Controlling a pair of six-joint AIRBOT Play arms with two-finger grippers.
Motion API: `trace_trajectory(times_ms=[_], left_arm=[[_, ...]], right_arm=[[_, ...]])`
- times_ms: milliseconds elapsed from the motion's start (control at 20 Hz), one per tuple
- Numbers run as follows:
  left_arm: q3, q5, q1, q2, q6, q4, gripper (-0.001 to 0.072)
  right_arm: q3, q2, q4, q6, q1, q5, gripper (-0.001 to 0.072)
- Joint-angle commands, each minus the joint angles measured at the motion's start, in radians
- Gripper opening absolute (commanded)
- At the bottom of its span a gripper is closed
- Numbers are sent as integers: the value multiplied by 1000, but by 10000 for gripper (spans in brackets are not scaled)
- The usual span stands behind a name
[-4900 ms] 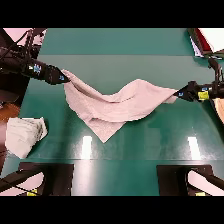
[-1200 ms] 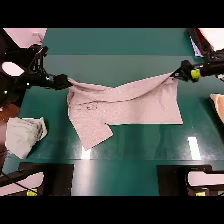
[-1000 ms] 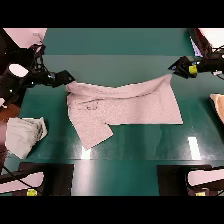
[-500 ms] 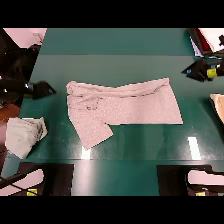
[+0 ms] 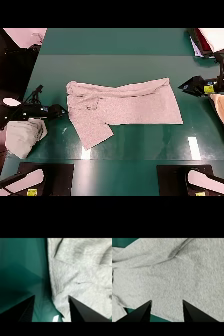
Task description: Fold the shirts.
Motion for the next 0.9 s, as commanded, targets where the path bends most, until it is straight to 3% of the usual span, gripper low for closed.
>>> trace_trajectory(times_ms=[0, 150, 350, 400, 450, 550, 600, 750, 850], left_arm=[[-24, 31, -14, -45, 64, -82, 484], [-24, 60, -98, -56, 84, -78, 482], [-24, 55, -137, -56, 48, -79, 470], [-24, 35, -137, -56, 52, -79, 261], [-24, 14, -137, -56, 58, -79, 110], [-23, 2, -137, -55, 56, -78, 111], [-11, -2, -137, -55, 50, -69, 21], [68, -51, -137, -51, 42, -67, 20], [132, -76, -137, -39, 27, -67, 20]], right_arm=[[-19, 14, 2, -2, 0, 9, 434], [-19, 14, 2, -2, 0, 10, 434], [-19, 14, -5, -2, -40, 26, 434], [-19, 14, -6, -2, -65, 42, 434], [-19, 14, -8, -2, -90, 59, 434], [-19, 14, -11, -2, -142, 89, 434], [-20, 14, -19, -2, -165, 95, 434], [-35, 14, -171, 3, -204, 103, 437], [-105, 13, -227, 2, -220, 103, 523]])
